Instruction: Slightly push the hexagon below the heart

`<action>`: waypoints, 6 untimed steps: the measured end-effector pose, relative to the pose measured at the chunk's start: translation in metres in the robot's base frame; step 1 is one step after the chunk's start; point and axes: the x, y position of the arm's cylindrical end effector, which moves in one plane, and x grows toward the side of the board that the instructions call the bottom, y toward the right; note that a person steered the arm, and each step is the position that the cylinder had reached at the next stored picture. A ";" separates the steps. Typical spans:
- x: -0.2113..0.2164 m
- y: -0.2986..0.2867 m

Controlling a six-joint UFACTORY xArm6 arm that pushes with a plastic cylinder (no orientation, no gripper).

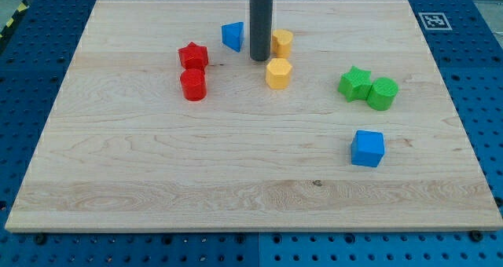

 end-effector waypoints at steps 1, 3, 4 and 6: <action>0.023 0.003; 0.044 0.002; 0.049 0.002; 0.049 -0.056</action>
